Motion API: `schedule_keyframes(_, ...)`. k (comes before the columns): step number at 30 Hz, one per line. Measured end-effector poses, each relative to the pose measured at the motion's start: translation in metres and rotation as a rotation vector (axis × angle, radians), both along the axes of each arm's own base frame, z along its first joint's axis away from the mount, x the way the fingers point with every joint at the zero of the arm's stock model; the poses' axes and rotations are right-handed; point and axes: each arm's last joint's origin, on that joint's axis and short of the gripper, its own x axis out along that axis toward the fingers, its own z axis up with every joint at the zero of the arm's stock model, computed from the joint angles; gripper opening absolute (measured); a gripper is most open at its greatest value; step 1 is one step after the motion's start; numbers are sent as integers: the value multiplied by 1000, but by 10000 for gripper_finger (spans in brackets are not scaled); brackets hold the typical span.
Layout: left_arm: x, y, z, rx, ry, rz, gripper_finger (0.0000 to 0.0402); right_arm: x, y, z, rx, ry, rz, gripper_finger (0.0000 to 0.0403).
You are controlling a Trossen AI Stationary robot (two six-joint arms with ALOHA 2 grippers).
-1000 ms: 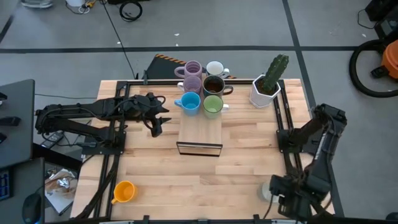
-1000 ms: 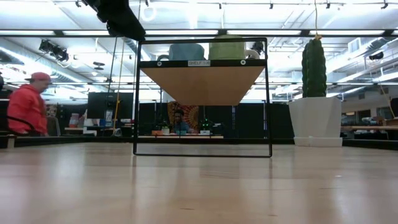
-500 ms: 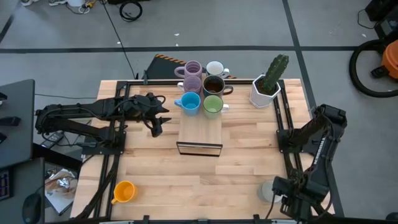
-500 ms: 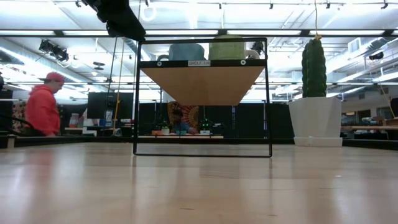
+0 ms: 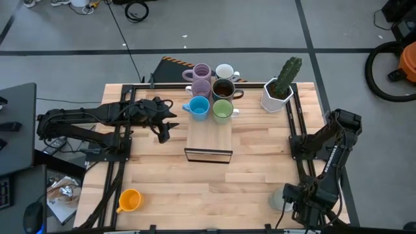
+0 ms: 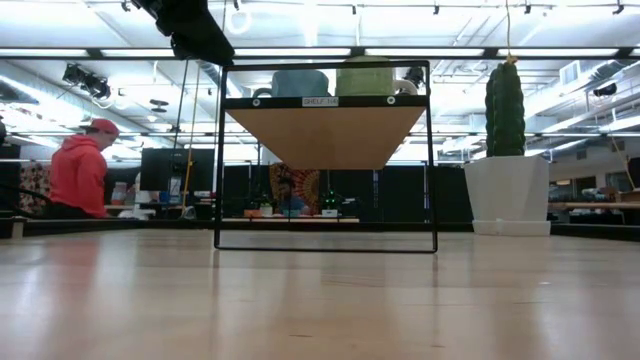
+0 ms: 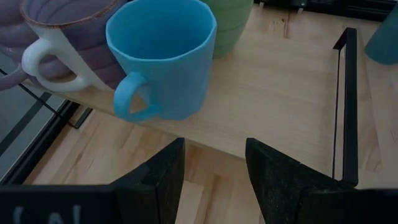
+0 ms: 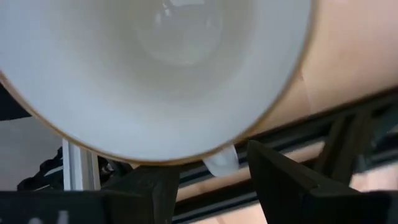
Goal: Place coffee mugs
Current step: Put the light blue mug on the shelf
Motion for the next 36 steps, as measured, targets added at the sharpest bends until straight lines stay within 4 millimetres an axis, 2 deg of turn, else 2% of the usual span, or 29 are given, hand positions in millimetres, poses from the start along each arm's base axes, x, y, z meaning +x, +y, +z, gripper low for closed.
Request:
schedule_keyframes(8, 0, 0, 0, 1, 1, -1, 176, 3, 1, -6, 9, -72, 54, 174)
schedule_keyframes(15, 0, 0, 0, 0, 0, -1, 176, 11, 0, -5, 9, -141, 32, 148)
schedule_keyframes(24, 0, 0, 0, 0, 0, -1, 176, 22, -5, -5, 4, -152, -5, 74)
schedule_keyframes(32, 0, 0, 0, 0, 1, 0, 176, 38, -13, -5, 13, -149, -63, 71)
schedule_keyframes(36, 0, 0, 0, 0, 1, 1, 176, 46, -19, -5, 3, -156, -30, 72)
